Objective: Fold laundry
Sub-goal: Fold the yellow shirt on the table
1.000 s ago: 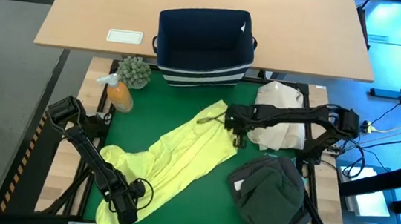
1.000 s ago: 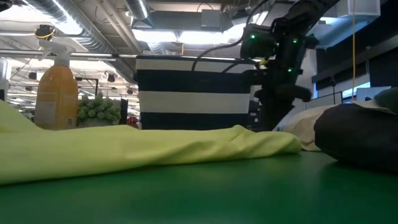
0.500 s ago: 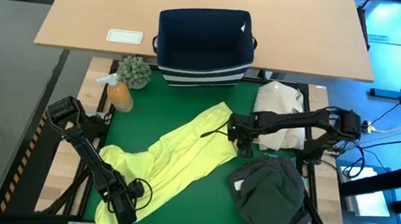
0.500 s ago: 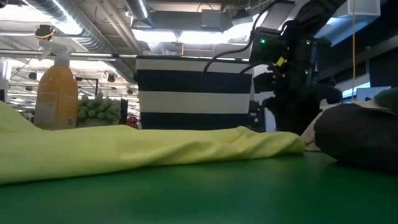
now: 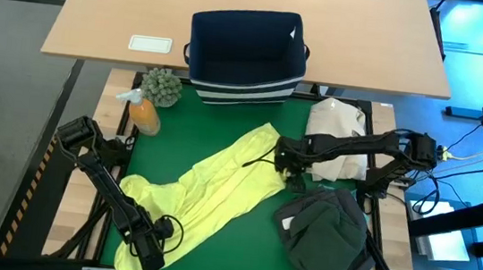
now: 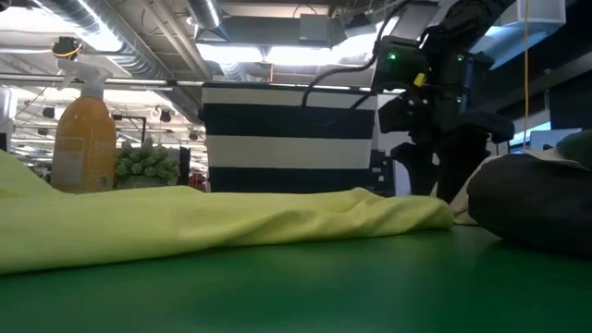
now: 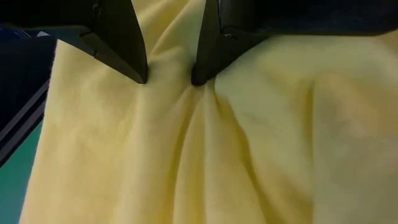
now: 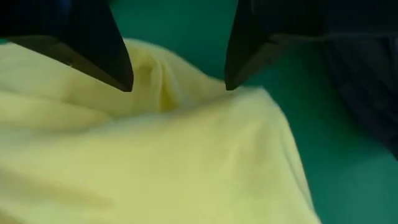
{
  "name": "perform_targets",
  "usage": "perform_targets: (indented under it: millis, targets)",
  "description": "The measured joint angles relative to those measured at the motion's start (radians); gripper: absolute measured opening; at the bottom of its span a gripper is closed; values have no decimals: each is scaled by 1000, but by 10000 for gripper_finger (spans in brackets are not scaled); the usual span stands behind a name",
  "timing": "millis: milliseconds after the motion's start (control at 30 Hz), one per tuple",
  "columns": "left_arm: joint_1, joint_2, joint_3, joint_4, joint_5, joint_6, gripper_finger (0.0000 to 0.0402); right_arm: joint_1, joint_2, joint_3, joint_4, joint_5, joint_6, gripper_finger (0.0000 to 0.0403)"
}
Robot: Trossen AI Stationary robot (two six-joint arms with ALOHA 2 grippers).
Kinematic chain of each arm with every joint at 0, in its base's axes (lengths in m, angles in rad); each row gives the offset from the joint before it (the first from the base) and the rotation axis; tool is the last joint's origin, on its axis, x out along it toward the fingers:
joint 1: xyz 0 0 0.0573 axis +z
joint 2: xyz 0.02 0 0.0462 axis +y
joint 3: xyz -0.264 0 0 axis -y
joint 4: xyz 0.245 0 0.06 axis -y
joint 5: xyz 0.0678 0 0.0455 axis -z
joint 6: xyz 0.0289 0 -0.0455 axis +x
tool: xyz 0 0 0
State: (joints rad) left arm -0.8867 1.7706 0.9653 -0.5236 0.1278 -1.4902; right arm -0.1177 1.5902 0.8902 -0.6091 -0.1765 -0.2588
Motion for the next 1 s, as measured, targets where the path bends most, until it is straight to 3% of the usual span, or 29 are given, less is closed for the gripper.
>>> perform_targets:
  millis: [333,700,1000]
  targets:
    - [0,0,0,0,-5,0,137,0,76,3,-9,-14,-11,208]
    - [0,0,0,0,-4,-11,137,0,27,1,-108,105,-68,15]
    - [-8,0,0,-5,44,-74,137,0,-32,2,-212,196,-68,24]
